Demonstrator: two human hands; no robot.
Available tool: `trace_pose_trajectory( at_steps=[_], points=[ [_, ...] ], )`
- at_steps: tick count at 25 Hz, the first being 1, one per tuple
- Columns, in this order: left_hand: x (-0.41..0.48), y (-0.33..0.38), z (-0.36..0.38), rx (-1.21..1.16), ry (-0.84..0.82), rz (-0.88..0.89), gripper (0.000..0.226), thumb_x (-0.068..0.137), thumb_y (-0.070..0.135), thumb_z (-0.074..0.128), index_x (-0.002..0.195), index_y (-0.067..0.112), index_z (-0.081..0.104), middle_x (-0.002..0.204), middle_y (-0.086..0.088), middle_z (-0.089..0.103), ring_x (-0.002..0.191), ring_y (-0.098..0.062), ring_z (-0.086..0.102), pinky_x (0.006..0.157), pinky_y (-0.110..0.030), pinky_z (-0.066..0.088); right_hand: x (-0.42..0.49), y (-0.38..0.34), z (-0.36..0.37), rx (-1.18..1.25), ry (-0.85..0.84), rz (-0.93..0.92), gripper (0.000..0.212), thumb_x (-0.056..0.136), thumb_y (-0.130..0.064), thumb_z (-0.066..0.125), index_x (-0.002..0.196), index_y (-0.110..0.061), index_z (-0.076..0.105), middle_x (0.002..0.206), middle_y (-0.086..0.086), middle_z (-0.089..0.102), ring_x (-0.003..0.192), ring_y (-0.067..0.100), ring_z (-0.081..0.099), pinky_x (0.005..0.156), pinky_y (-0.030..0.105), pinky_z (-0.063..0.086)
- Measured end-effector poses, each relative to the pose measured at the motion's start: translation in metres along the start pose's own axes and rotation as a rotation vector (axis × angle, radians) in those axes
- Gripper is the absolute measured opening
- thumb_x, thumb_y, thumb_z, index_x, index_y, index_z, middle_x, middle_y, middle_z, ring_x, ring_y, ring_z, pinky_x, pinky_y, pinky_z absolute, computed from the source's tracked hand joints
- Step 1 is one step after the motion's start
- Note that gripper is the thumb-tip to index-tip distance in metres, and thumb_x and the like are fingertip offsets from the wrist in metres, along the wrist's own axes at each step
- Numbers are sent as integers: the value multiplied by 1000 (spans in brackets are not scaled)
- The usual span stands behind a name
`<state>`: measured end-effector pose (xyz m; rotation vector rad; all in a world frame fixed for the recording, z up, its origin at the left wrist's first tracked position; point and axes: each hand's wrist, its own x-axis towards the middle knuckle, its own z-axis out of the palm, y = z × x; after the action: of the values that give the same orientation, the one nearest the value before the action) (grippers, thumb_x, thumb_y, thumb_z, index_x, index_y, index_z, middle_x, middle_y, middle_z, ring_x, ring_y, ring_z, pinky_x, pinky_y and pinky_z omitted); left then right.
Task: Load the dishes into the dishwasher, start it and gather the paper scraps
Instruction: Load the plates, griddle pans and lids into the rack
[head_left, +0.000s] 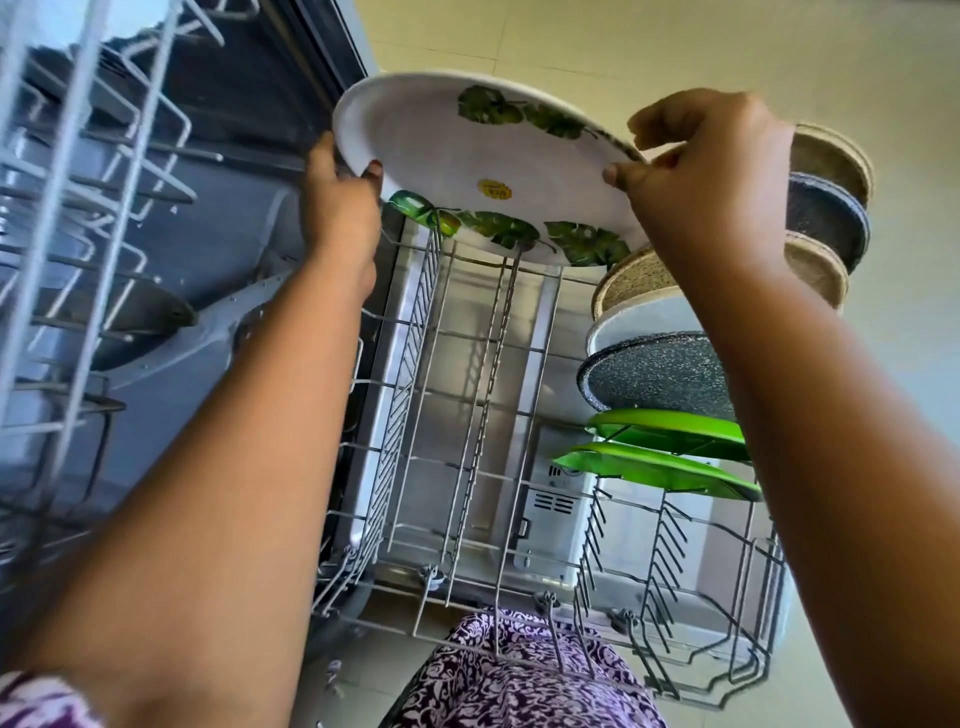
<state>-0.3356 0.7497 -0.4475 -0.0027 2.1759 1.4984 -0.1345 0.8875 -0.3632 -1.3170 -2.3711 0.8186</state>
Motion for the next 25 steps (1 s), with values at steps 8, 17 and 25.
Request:
trace_pose_trajectory(
  at_steps=[8, 17, 25],
  points=[
    [-99, -17, 4, -131, -60, -157, 16, 93, 4, 50, 92, 15, 62, 86, 4, 62, 63, -6, 50, 74, -29, 51, -68, -1, 3, 33, 5, 80, 46, 75, -15, 72, 119, -11, 59, 113, 12, 61, 98, 28, 59, 84, 35, 48],
    [-201, -13, -57, -21, -77, 37, 34, 91, 4, 53, 82, 33, 68, 93, 4, 68, 85, -20, 60, 70, -33, 48, -166, -38, -21, 150, -196, 17, 43, 78, -13, 70, 120, -11, 60, 118, 10, 59, 100, 29, 59, 83, 38, 50],
    [-343, 60, -126, 24, 2, 171, 42, 88, -3, 54, 90, 37, 66, 93, 14, 70, 87, -3, 63, 87, -33, 50, -227, -78, -125, 136, -263, -228, 36, 81, -15, 68, 117, -13, 63, 118, 4, 59, 98, 24, 61, 82, 32, 50]
  ],
)
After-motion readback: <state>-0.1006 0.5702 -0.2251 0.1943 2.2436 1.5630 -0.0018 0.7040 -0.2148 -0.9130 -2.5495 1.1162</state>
